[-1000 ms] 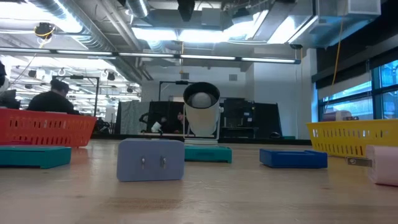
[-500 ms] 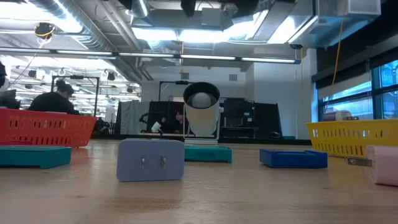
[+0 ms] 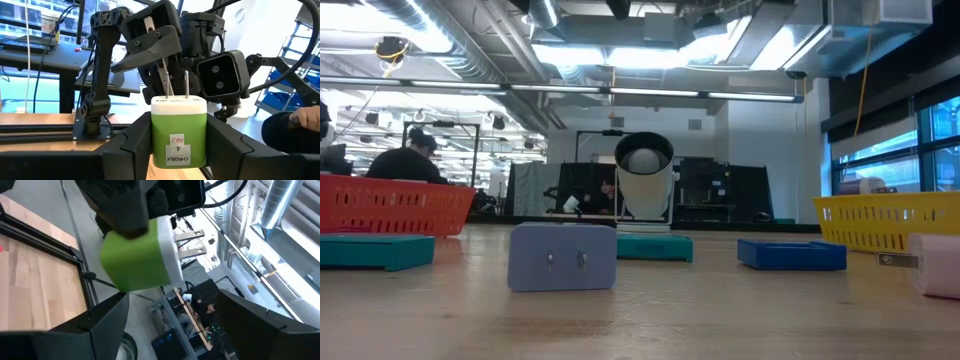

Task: Pick & Place Office items
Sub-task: Put the green charger adapter into the yellow basket

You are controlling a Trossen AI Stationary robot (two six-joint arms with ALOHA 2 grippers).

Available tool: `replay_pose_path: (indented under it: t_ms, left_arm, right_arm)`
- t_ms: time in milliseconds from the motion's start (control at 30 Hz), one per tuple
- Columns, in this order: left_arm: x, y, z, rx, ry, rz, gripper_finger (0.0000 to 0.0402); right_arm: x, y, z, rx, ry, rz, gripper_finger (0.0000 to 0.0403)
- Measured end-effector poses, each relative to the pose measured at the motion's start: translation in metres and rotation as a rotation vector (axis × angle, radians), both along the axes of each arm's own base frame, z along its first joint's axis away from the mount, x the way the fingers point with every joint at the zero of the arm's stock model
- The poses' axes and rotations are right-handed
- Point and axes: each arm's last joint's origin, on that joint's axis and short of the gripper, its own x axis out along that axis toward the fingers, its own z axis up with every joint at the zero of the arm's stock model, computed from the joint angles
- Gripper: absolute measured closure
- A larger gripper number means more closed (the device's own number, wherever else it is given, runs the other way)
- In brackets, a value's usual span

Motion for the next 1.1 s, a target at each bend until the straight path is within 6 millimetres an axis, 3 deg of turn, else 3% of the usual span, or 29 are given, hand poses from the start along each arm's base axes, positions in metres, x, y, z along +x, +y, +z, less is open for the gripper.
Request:
replay_pose_path:
  t_ms: [500, 1100]
  left_arm:
    - [-0.0012, 0.0058, 0.0004, -0.005, -0.004, -0.013, 0.0256]
    - [-0.0013, 0.0049, 0.0024, -0.022, -0.016, -0.024, 0.0256]
  right_arm:
    - [0.0011, 0.0060, -0.0013, 0.034, -0.041, 0.104, 0.0106]
    - [0.0024, 0.0073, 0.0020, 0.042, -0.061, 0.157, 0.0138]
